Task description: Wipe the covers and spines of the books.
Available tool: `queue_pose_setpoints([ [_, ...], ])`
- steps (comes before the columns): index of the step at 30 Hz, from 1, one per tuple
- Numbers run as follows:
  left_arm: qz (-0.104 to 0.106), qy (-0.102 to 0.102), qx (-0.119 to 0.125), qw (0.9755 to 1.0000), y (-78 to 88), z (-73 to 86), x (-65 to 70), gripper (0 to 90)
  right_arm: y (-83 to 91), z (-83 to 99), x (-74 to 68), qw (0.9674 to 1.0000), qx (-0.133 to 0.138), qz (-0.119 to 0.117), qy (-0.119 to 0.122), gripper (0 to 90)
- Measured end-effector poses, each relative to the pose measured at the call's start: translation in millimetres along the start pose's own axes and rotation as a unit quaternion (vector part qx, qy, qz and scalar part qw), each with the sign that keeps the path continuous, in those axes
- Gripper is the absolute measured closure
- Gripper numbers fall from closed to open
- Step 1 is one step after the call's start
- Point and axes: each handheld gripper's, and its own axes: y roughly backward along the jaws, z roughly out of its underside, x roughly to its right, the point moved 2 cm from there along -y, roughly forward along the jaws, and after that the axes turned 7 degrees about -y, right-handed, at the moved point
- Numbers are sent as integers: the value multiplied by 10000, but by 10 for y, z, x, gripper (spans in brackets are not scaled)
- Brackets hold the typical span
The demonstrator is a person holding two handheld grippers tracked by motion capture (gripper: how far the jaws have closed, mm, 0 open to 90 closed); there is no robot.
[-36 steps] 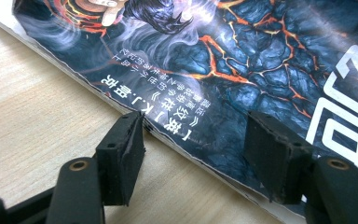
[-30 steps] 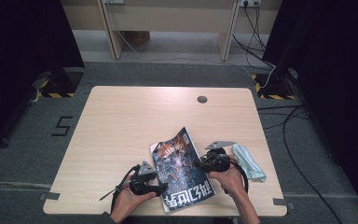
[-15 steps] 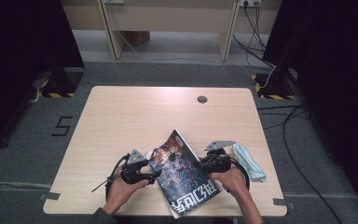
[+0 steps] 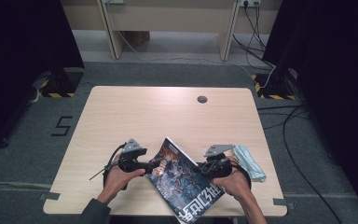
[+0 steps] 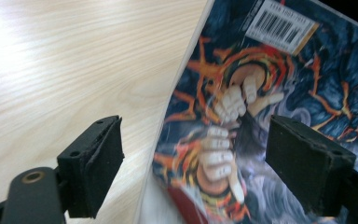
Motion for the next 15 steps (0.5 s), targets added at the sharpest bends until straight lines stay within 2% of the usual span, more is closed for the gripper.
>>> queue_pose_setpoints([
  [5,179,-177,67,9997,-70,-26,25,175,4,2,-36,10000,-23,-55,75,824],
  [6,249,-292,56,9992,-97,-32,25,172,10,6,-55,9999,-44,-82,108,823],
  [8,280,-320,76,9991,-117,-37,12,171,15,6,-61,9998,-43,-101,158,824],
  [9,384,-230,91,9990,-143,-49,-9,173,30,6,-82,9997,-57,-142,190,824],
  [11,447,-248,124,9986,-156,-56,-15,171,34,3,-90,9997,-42,-166,194,825],
  [12,503,-357,108,9980,-169,-61,-18,171,36,0,-98,9996,-40,-183,227,825],
  [15,621,-331,92,9975,-181,-54,-26,171,38,-3,-121,9994,-53,-214,275,826],
])
